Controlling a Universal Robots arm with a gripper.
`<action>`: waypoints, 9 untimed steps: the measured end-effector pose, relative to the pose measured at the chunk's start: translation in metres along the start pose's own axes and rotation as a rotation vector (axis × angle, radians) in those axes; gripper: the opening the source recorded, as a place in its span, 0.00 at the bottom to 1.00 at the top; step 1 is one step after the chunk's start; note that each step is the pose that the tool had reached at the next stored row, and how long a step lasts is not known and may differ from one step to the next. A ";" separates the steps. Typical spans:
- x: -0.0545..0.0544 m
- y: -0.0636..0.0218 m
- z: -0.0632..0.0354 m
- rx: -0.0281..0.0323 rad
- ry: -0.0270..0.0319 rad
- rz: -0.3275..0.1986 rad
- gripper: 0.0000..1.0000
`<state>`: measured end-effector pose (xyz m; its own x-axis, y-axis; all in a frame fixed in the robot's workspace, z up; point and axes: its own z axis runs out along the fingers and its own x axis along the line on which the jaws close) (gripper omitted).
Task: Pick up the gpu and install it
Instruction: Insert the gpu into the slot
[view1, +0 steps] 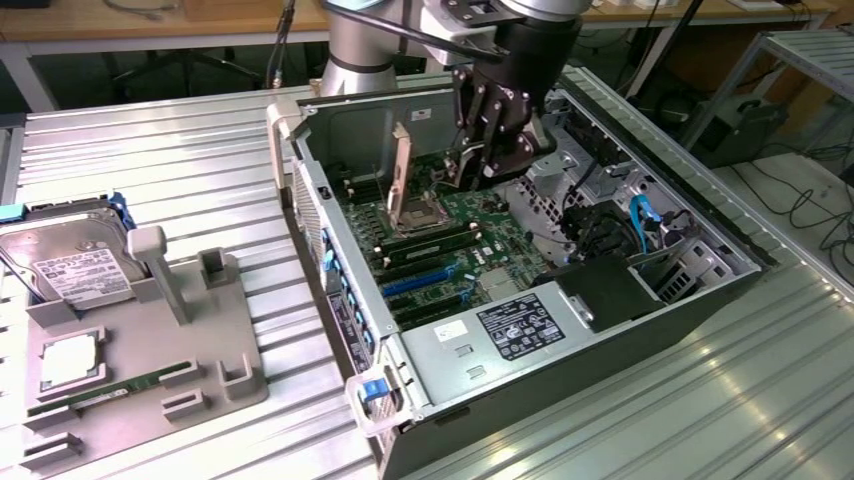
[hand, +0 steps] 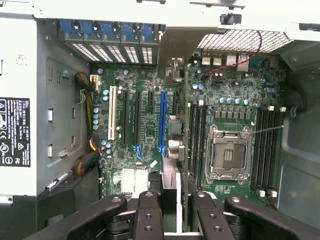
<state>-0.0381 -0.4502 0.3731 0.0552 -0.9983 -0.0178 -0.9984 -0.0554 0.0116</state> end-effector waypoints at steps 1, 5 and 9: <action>0.000 0.0000 0.0004 0.0000 0.0000 -0.001 0.28; 0.000 0.0000 0.0017 -0.0001 0.0000 -0.004 0.28; 0.000 0.0000 0.0039 0.0000 -0.0001 -0.005 0.28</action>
<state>-0.0381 -0.4503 0.3692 0.0603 -0.9980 -0.0179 -0.9981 -0.0605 0.0116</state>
